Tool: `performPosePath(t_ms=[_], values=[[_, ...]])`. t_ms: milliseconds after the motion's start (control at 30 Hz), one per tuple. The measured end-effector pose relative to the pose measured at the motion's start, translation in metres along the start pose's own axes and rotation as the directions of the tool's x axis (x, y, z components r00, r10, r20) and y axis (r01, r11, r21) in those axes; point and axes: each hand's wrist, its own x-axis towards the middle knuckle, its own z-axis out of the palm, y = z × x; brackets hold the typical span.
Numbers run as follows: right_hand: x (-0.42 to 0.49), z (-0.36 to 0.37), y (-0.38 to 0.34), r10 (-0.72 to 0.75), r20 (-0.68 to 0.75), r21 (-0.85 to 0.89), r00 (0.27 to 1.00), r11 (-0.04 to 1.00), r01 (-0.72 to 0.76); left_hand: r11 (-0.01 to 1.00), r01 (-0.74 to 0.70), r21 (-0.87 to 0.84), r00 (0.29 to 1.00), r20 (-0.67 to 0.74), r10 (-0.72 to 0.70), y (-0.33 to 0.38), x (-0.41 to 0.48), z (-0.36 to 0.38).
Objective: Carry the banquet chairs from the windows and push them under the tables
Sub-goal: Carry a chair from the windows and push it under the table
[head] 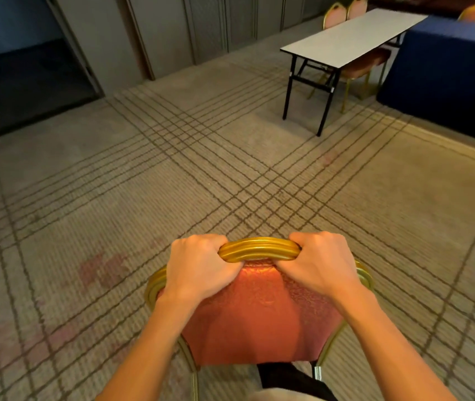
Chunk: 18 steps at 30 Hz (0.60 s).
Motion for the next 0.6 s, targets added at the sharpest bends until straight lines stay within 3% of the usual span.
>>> performPosePath(t_ms=[200, 400, 500, 600], values=[[0.143, 0.011, 0.036, 0.015, 0.072, 0.033, 0.997, 0.999, -0.017, 1.000, 0.006, 0.023, 1.000, 0.016, -0.006, -0.034, 0.130, 0.054], [0.271, 0.011, 0.055, -0.017, 0.050, 0.082, 0.999, 0.997, 0.013, 0.998, 0.055, 0.042, 0.998, 0.001, -0.055, -0.065, 0.245, 0.086], [0.330, 0.026, 0.066, -0.095, -0.063, 0.083, 0.993, 0.992, 0.100, 0.999, 0.054, 0.002, 0.998, 0.020, -0.054, -0.087, 0.296, 0.102], [0.394, 0.041, 0.072, -0.094, -0.041, 0.075, 0.995, 0.992, 0.097, 0.998, 0.058, -0.015, 0.998, 0.011, -0.058, -0.117, 0.349, 0.129]])
